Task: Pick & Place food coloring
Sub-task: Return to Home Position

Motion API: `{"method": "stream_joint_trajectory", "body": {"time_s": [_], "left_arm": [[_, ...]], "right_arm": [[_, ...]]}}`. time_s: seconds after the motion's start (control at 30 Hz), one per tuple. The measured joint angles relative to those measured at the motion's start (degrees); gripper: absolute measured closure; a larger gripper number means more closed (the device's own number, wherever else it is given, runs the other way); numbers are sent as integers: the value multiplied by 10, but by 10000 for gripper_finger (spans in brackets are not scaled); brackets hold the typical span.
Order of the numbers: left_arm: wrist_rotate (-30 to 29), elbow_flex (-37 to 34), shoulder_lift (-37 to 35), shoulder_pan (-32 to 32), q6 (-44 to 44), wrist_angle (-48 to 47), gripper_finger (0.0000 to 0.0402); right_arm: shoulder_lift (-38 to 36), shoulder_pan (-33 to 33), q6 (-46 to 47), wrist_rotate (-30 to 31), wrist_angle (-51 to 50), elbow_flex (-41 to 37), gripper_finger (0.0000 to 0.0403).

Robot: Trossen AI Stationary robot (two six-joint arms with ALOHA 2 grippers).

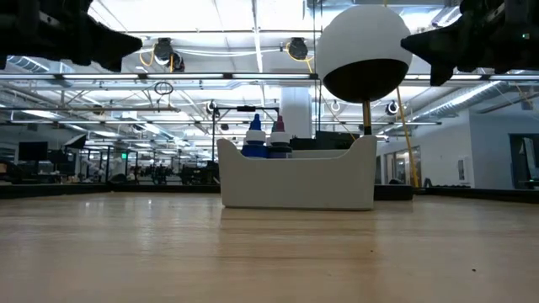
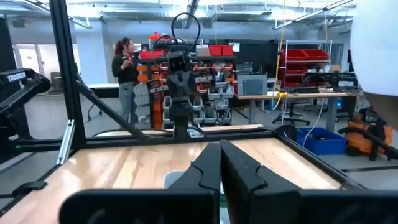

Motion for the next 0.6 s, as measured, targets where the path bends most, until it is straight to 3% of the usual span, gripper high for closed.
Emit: {"method": "stream_joint_trajectory", "body": {"time_s": [0.2, 0.43, 0.6], "left_arm": [[-7, 5, -21, -8, 19, -26, 397], [-34, 6, -123, -65, 88, -54, 396], [-42, 6, -186, -67, 103, -103, 398]], "right_arm": [[-39, 0, -17, 1, -11, 0, 403], [-79, 0, -16, 10, -72, 0, 403], [-94, 0, -27, 32, -81, -19, 403]]}}
